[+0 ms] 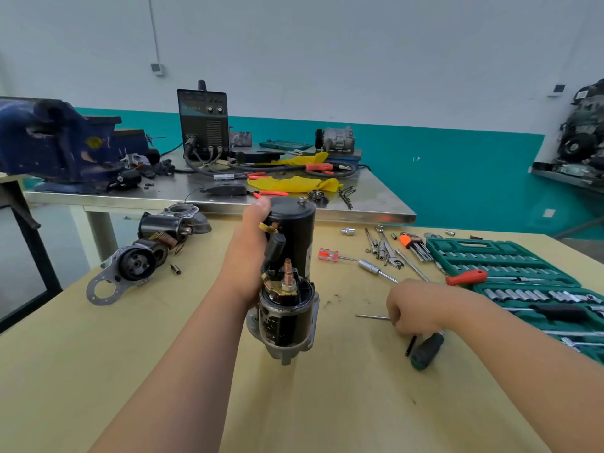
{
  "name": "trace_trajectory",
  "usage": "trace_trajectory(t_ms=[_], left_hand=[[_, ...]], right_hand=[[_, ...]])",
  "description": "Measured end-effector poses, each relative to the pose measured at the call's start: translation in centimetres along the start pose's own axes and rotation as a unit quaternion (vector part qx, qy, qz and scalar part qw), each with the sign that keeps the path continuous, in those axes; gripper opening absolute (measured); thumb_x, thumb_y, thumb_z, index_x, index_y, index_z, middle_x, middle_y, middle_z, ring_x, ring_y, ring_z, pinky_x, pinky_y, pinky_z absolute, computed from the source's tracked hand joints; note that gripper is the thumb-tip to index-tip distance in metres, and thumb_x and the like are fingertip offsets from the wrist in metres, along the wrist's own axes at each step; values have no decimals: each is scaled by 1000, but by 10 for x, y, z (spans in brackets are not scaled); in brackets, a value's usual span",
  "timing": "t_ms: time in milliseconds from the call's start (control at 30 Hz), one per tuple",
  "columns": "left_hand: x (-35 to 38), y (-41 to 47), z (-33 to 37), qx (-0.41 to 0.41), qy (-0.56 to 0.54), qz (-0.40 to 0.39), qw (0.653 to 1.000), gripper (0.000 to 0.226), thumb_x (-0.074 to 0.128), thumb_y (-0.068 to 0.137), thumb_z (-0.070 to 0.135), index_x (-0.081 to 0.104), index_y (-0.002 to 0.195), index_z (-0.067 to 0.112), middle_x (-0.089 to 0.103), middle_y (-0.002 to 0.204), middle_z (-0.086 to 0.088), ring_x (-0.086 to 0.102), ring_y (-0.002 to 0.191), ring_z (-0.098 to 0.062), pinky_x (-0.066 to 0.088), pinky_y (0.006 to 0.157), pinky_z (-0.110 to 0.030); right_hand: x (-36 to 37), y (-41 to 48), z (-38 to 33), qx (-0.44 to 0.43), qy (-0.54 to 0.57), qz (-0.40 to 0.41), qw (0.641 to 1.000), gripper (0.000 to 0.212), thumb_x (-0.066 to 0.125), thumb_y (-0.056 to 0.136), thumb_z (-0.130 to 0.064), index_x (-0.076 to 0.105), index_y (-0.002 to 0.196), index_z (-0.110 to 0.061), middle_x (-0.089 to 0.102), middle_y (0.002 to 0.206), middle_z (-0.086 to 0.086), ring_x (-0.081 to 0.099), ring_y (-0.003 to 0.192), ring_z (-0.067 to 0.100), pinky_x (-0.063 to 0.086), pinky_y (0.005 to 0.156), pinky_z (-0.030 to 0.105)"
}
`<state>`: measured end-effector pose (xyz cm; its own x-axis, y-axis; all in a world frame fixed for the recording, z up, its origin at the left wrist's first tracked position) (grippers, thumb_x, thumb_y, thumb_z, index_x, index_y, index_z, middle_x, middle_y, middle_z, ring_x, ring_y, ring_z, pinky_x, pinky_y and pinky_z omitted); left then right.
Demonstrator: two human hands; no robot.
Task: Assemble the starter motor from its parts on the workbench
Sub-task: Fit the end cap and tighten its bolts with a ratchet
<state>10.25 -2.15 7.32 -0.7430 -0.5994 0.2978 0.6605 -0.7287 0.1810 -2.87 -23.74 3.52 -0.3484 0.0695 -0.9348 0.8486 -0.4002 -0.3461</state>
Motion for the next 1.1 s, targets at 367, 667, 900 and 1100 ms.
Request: trace_trajectory(t_ms=[367,667,900,1100], left_hand=[[15,-4,7,-3,144,83,986,103,30,47,93,68,115,26,68,117,-16,60,114,-35,39,106,-57],[24,-7,8,18,156,87,984,107,31,49,96,64,119,22,66,118,-18,61,112,-33,42,102,-57],[23,-3,9,14,171,84,982,108,25,50,92,60,125,23,65,118,-21,59,115,-37,41,103,-59],[24,-1,8,15,193,96,976,114,24,49,94,58,131,23,63,123,-20,56,119,-36,39,106,-57]], right_hand=[[-146,-59,-85,-279,383,359,804,21,65,82,-14,70,81,-34,72,77,-6,70,76,15,58,78,34],[-140,-48,-110,-286,292,354,841,16,71,80,-19,69,73,-33,66,69,-22,61,69,-6,49,66,14],[-140,-46,-109,-279,256,370,849,12,70,82,-21,70,74,-31,64,69,-22,58,69,-9,44,61,6],[-154,-53,-105,-267,194,324,887,14,66,83,-18,76,80,-28,66,63,-21,57,56,-6,40,48,6]])
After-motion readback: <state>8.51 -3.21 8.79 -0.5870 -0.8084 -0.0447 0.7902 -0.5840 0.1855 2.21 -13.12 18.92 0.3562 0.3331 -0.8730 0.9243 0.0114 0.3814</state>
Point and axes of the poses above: each hand's wrist, its own y-axis towards the middle knuckle, its own x-axis out of the palm, z = x × y, the point moved 1 cm from there along y, towards the middle knuckle
